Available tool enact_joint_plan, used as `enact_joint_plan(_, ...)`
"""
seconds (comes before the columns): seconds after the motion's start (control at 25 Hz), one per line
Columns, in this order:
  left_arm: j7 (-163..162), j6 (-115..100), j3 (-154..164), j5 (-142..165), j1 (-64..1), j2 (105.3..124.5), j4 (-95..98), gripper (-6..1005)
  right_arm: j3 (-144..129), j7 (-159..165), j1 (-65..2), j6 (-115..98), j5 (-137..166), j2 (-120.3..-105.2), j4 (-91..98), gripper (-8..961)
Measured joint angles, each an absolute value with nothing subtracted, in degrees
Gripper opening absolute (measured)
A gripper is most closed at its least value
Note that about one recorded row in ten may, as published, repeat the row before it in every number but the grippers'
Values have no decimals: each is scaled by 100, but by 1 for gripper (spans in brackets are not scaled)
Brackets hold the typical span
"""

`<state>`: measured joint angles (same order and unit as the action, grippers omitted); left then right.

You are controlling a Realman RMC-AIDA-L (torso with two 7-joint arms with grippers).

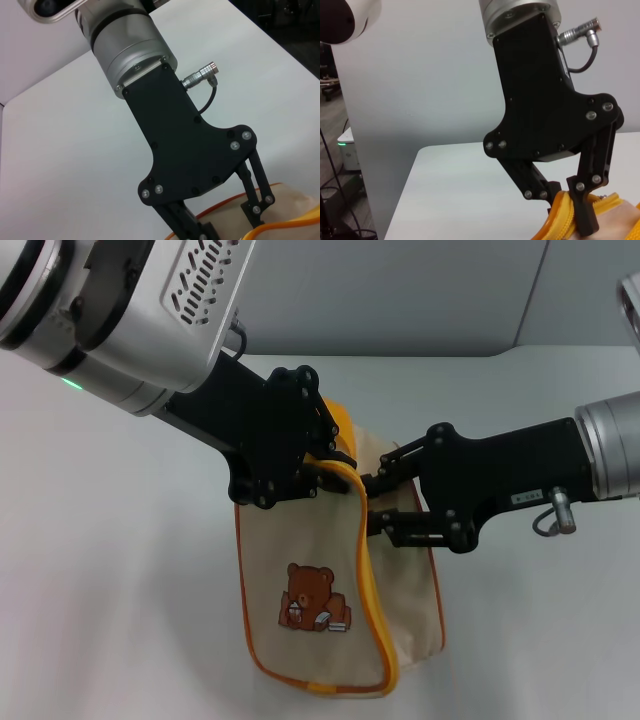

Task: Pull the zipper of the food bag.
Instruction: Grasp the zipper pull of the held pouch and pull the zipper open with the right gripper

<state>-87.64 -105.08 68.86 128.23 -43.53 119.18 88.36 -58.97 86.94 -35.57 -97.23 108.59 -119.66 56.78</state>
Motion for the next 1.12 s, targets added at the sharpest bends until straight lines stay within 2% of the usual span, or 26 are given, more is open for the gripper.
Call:
enact_joint_plan(0.24,-8784,-10486,6916,12824,-4350,11918,8836,103,-5898,8724,-3489,-9759,10853,-11965,5716,367)
enact_joint_plan(0.68,-8832,-10480,7003,12827,-4345,11918,8833,100,-5996,8706,-3345,-9878,10779,-11974,5959,224)
enact_joint_plan(0.88,-8833,-10479,7047,12828,-4306,11918,8832,96,-6026,8751,-3341,-9828,10776,-11978,5985,27)
enact_joint_plan(1.12,-8833,-10410,7038,12837,-4290,11918,8835,90,-5980,8847,-3249,-9786,10762,-11980,6199,1)
